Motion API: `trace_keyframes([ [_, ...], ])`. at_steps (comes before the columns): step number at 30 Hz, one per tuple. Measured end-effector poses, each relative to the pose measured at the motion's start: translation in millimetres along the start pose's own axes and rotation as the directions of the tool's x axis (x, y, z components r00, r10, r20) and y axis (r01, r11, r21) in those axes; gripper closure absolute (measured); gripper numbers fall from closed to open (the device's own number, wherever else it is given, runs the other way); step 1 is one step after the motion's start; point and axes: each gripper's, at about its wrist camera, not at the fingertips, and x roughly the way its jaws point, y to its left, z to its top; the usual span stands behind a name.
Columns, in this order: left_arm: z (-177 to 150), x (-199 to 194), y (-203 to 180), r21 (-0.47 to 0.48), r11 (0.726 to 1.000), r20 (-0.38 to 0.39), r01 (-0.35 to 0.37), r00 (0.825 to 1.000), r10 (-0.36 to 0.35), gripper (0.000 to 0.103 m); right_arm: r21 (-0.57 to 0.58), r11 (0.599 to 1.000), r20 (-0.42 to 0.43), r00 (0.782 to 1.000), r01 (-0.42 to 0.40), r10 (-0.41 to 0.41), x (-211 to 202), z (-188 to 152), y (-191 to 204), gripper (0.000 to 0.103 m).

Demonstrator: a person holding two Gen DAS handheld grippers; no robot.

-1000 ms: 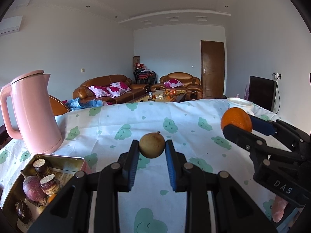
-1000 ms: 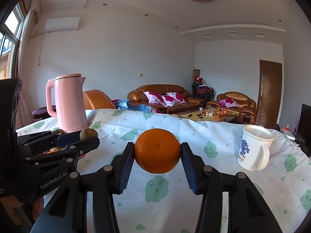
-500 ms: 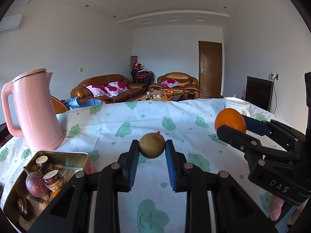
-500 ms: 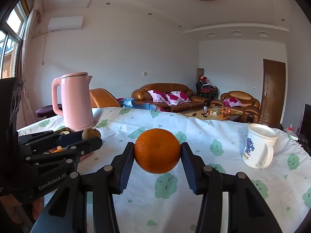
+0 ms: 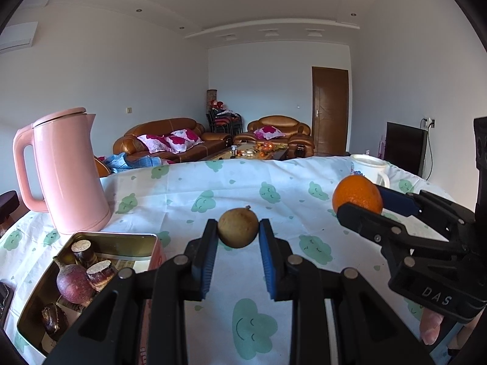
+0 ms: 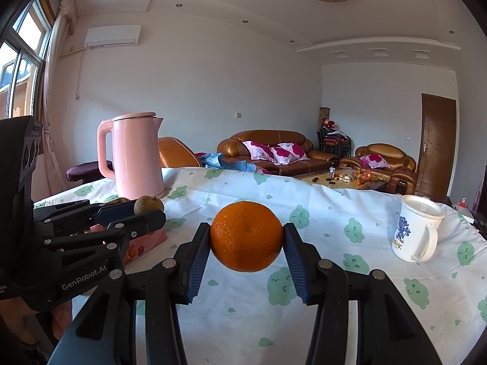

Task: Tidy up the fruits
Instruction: 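Lift the orange and brown fruit and carry both toward the tin box, then lower the orange into the tin with the right tool while the left tool releases the brown fruit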

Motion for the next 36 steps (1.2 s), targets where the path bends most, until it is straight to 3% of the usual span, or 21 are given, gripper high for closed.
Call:
trace_keyframes([
  [16,-8.0,-25.1,29.6,-0.028,0.999,-0.005,-0.027,1.000,0.027,0.075,-0.055,0.996,0.016,0.997,-0.075,0.076,-7.0,13.1,40.8,0.053],
  [36,-12.6,-44.6,73.0,-0.070,0.990,-0.004,-0.120,0.993,0.120,0.075,-0.116,0.982,0.019,0.988,-0.149,0.152,1.8,25.5,78.3,0.053],
])
